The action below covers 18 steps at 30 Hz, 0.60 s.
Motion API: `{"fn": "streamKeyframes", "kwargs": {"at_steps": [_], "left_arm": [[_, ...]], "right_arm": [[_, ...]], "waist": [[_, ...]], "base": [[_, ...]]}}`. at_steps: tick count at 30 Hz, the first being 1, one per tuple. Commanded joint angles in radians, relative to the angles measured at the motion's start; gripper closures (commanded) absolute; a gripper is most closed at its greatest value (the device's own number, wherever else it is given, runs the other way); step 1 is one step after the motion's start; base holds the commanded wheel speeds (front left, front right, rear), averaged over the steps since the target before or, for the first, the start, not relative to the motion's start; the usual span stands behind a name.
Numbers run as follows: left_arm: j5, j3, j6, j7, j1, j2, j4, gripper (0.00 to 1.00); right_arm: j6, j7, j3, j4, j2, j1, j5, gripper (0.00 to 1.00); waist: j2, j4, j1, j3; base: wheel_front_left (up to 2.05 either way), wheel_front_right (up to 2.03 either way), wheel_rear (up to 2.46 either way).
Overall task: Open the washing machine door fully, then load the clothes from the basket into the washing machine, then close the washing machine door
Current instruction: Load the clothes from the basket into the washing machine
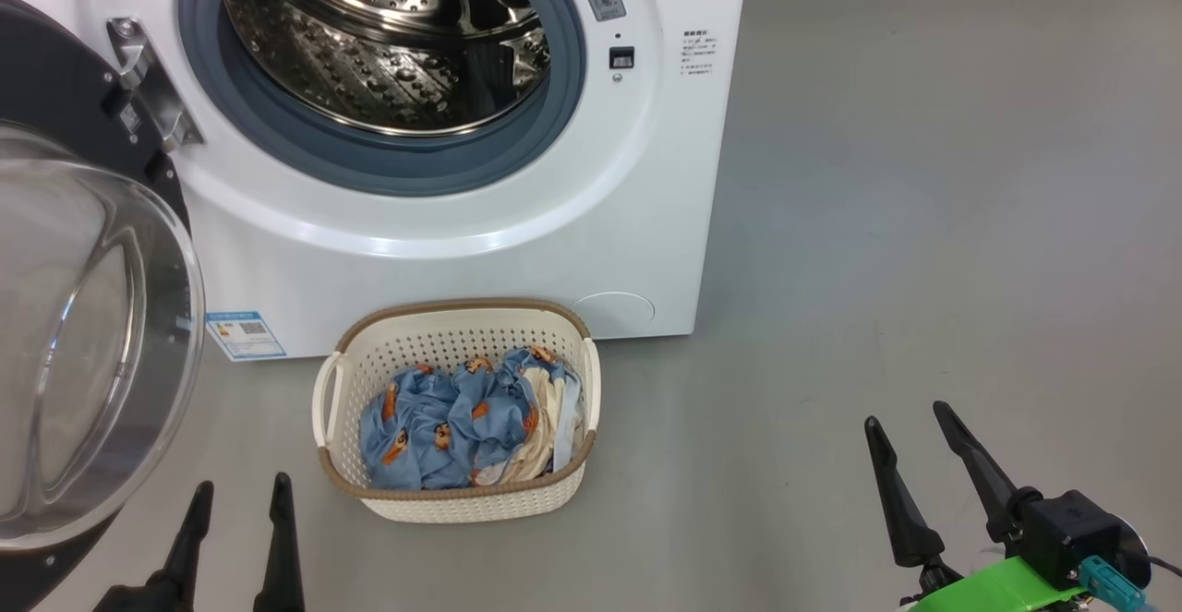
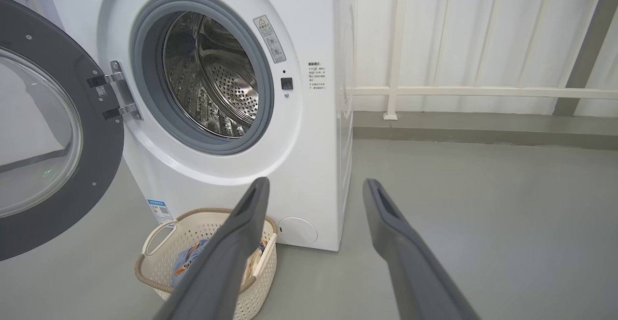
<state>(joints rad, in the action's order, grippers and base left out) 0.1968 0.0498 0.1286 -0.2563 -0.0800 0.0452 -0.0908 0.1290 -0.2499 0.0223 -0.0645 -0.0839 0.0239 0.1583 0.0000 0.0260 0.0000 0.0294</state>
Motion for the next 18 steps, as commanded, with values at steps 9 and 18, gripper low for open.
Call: {"fn": "streamKeyframes", "kwargs": {"at_steps": [9,18], "left_arm": [[0.004,0.025,0.002,-0.006,0.030,0.006,0.019,0.00],[0.000,0.040,0.002,-0.006,0.045,0.006,0.020,0.00]], "right_arm": [[0.002,-0.012,0.026,0.019,-0.009,-0.013,-0.013,0.00],[0.002,-0.012,0.030,0.016,-0.008,-0.019,-0.009,0.00]], "waist": [[0.0000,0.008,0.0000,0.010],[0.0000,0.012,0.0000,0.023]], "base": [[0.10,-0.10,0.00],[1.11,-1.11,0.00]]}}
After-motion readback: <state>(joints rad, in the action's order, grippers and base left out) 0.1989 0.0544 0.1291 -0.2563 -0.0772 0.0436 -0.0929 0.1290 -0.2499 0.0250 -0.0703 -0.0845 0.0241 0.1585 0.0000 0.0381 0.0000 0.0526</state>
